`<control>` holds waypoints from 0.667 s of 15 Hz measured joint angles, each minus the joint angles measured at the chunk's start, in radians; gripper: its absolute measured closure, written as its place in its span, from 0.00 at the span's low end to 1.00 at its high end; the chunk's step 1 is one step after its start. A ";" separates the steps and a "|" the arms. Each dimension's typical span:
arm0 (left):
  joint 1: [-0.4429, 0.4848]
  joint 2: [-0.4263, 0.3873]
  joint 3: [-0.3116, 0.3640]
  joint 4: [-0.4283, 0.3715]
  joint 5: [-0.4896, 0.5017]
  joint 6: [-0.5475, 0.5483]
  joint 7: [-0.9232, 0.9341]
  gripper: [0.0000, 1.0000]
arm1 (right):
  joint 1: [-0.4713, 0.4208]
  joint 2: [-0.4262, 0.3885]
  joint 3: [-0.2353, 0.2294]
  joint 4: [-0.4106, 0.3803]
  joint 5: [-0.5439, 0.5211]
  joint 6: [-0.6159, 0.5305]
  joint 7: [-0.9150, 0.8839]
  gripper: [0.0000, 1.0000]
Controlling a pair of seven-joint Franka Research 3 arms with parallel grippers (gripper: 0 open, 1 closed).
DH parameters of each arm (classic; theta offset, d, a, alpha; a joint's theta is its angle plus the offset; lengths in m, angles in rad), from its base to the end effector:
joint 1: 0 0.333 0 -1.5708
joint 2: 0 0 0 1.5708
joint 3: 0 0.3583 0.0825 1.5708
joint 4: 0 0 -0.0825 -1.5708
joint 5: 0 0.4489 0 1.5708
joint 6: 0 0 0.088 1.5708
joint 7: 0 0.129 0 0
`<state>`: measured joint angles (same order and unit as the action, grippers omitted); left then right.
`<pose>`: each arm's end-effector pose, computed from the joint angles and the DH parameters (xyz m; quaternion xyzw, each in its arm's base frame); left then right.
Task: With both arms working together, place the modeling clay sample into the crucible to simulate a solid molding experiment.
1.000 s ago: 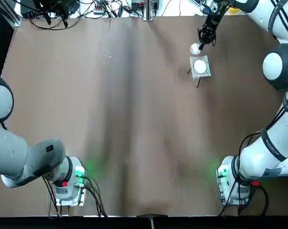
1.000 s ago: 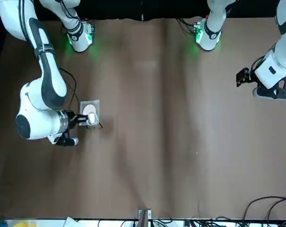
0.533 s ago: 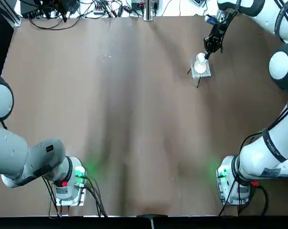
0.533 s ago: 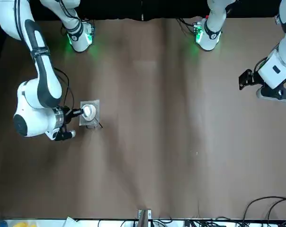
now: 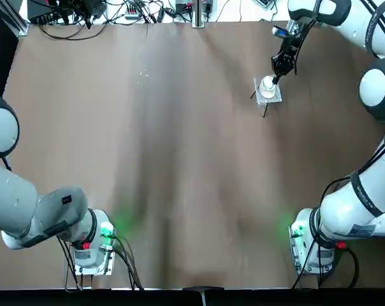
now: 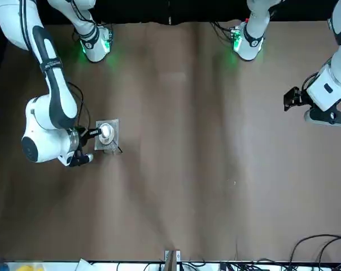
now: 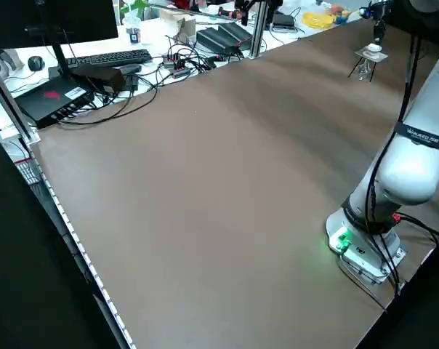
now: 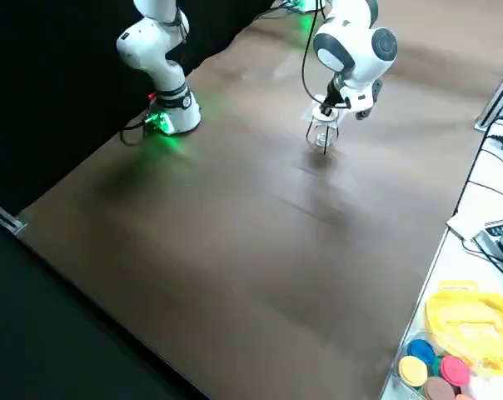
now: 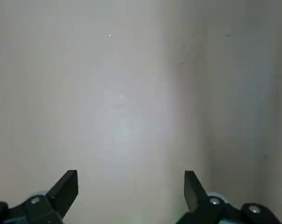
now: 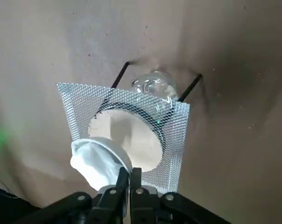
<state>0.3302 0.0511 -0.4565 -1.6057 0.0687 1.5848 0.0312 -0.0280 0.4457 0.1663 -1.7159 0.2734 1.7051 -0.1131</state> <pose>0.6290 -0.0647 0.5986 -0.9959 0.0803 0.0322 0.0246 0.6632 0.1160 0.2942 -0.9585 -0.0730 0.2239 0.1609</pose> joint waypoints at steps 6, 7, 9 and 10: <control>-0.322 -0.019 0.334 -0.007 -0.007 -0.014 0.004 0.00 | 0.000 0.000 0.000 -0.004 0.000 0.008 0.000 0.96; -0.321 -0.024 0.336 -0.010 -0.007 -0.013 0.004 0.00 | 0.000 0.000 0.000 -0.005 0.000 0.008 0.000 0.96; -0.321 -0.028 0.336 -0.010 -0.007 -0.013 0.006 0.00 | 0.000 0.001 -0.001 -0.008 0.000 0.008 0.000 0.96; -0.321 -0.029 0.337 -0.010 -0.011 -0.013 0.006 0.00 | 0.000 0.003 -0.001 -0.009 -0.001 0.008 0.000 0.96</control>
<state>0.0088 0.0224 -0.1199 -1.6158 0.0574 1.5719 0.0370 -0.0283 0.4491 0.1654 -1.7246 0.2727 1.7133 -0.1134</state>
